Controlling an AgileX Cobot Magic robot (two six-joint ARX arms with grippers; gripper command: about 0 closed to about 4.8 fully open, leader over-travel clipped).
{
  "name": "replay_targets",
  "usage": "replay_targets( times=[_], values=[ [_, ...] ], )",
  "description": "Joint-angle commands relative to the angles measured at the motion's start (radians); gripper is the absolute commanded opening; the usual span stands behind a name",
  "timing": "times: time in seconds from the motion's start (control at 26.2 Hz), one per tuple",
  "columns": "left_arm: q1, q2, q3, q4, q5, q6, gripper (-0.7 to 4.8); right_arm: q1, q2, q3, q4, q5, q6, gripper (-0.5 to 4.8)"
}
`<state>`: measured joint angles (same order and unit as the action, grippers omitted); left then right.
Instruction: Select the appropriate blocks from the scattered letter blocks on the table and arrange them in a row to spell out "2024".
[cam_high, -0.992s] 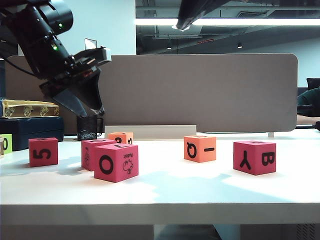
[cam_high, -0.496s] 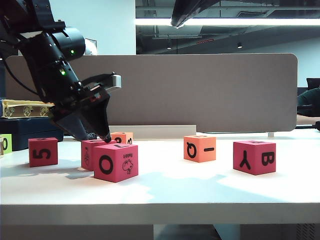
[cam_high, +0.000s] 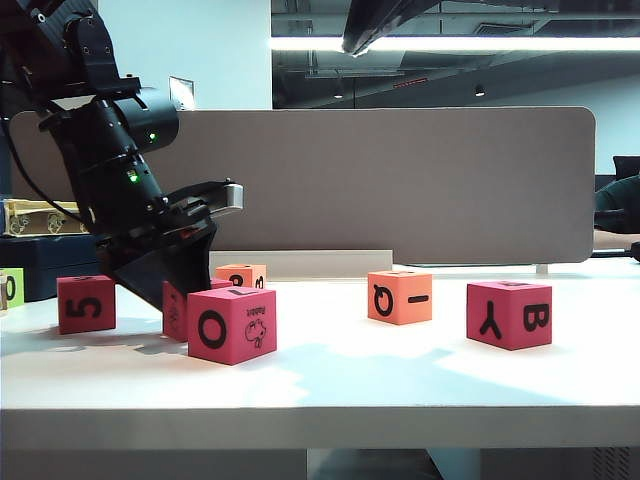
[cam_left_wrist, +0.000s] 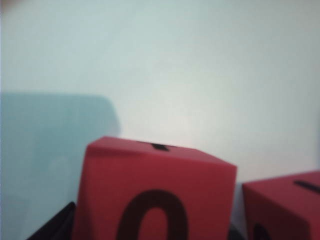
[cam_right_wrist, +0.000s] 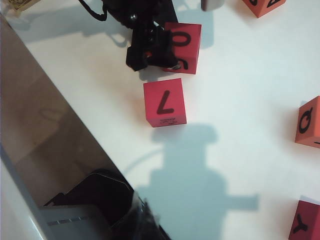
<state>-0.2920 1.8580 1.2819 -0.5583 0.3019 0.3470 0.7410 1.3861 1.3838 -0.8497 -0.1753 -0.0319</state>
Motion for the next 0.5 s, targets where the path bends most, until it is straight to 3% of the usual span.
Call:
replay_targets(
  times=[0.04, 0.15, 0.34, 0.5],
  values=[
    [-0.003, -0.003, 0.002, 0.045, -0.003, -0.078, 3.30, 0.001, -0.002, 0.004, 0.016, 0.002, -0.002, -0.02],
    [-0.006, -0.003, 0.002, 0.046, -0.003, -0.090, 3.30, 0.001, -0.002, 0.004, 0.016, 0.002, -0.003, -0.02],
    [-0.007, -0.003, 0.002, 0.087, -0.003, -0.239, 3.28, 0.001, -0.002, 0.004, 0.016, 0.002, -0.002, -0.02],
    [-0.007, -0.003, 0.002, 0.126, -0.002, -0.329, 2.60, 0.000, -0.002, 0.004, 0.016, 0.002, -0.002, -0.02]
  ],
)
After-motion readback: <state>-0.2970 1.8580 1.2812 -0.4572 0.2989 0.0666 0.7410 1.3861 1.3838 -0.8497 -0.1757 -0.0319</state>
